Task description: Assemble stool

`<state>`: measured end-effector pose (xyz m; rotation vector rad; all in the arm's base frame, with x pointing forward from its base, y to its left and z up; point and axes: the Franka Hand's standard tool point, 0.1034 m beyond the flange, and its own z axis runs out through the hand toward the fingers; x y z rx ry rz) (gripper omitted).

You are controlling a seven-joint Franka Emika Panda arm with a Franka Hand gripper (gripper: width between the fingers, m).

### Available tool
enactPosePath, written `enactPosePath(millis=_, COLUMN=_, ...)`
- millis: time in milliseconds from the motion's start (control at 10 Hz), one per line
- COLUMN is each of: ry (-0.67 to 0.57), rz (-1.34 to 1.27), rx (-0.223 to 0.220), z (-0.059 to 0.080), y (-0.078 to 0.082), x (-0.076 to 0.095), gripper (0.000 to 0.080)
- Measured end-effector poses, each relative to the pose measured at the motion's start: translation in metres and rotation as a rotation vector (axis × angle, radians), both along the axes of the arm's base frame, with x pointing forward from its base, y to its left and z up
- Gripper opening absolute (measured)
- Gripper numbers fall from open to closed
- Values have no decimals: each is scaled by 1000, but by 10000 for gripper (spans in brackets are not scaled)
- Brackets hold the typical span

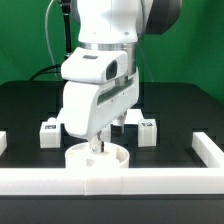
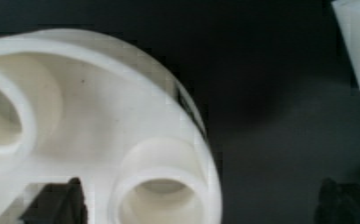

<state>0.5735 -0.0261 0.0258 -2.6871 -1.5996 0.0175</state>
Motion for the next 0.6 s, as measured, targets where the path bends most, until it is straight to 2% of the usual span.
enactPosePath(millis=600, ry=18, rz=-1, rx=2, z=-12, y=0, x=-5, gripper=649)
